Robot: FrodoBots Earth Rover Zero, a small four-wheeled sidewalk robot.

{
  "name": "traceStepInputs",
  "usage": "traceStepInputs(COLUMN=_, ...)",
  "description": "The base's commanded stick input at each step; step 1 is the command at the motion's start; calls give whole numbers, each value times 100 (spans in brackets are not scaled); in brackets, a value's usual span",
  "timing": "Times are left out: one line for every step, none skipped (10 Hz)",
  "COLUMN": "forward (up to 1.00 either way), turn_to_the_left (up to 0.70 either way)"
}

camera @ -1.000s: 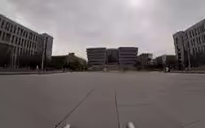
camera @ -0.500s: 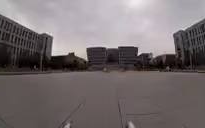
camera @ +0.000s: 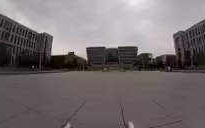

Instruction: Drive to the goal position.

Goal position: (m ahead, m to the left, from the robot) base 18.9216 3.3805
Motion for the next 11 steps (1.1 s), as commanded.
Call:
traceStepInputs(forward=70, turn_to_the_left=0)
traceStepInputs(forward=70, turn_to_the_left=0)
traceStepInputs(forward=70, turn_to_the_left=0)
traceStepInputs(forward=70, turn_to_the_left=0)
traceStepInputs(forward=70, turn_to_the_left=0)
traceStepInputs(forward=70, turn_to_the_left=0)
traceStepInputs(forward=70, turn_to_the_left=0)
traceStepInputs(forward=70, turn_to_the_left=0)
traceStepInputs(forward=70, turn_to_the_left=0)
traceStepInputs(forward=70, turn_to_the_left=0)
traceStepInputs(forward=70, turn_to_the_left=0)
